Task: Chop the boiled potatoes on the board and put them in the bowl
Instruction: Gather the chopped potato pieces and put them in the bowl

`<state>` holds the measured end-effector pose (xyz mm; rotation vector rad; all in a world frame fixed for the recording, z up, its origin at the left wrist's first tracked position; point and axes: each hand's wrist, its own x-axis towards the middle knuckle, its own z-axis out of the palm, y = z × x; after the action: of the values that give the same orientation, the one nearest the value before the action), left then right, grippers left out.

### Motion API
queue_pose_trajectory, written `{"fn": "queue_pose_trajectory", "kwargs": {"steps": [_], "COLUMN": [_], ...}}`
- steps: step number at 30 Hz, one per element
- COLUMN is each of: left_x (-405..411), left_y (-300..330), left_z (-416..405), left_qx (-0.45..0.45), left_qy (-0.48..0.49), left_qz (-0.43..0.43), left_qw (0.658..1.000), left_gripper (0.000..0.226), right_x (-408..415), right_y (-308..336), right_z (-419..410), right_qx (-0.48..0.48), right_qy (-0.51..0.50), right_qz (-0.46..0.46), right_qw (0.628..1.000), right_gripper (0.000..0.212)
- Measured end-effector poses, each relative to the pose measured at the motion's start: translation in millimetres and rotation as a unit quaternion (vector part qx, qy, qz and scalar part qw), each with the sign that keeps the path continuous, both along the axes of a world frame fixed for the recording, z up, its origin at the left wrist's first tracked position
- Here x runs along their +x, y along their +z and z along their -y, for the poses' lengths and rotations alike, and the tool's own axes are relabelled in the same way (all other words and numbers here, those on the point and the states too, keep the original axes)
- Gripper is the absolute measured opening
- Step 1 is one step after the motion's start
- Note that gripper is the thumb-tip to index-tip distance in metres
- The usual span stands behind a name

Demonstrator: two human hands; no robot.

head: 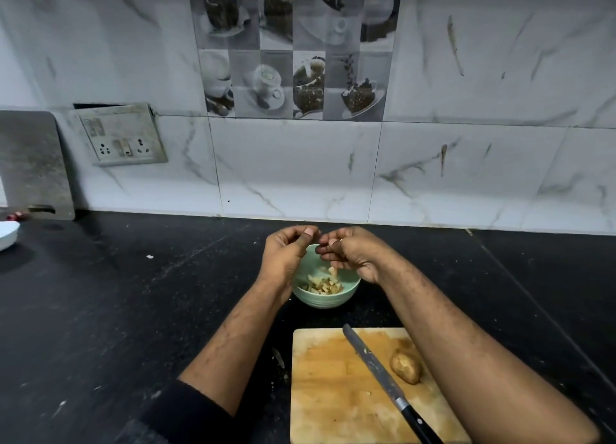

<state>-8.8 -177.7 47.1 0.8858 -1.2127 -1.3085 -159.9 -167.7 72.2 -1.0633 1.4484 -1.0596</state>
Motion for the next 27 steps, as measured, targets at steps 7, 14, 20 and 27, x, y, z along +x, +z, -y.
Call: {"fn": "queue_pose_trajectory", "kwargs": {"steps": [7,14,20,27], "left_x": [15.9,19.8,16.3,16.5], "left_y": [-5.7,-7.9,-4.1,-3.8], "left_z": [-10.8,-22.8,-32.4,-37.1], "left_qx": [0.002,-0.009,-0.018,-0.009], "left_qy": [0.018,0.019,0.025,0.026], "left_qz": [-0.002,0.008,0.017,0.022], "left_qw": [1.000,1.000,0.999,0.999], "left_gripper": [0.013,0.013,0.011,0.012], "right_x": [1.0,9.9,5.7,-1.5], "right_y": [-5.5,-6.7,-5.7,-5.3], "right_z": [-3.1,-1.2,-6.6,-11.3], "right_qx": [-0.007,0.008,0.040,0.026], "right_qy": [-0.019,-0.034,-0.035,-0.036], "right_qz": [0.015,0.091,0.247,0.340], "right_qw": [1.000,0.995,0.967,0.939], "right_gripper": [0.014,0.011,0.020,0.023]}}
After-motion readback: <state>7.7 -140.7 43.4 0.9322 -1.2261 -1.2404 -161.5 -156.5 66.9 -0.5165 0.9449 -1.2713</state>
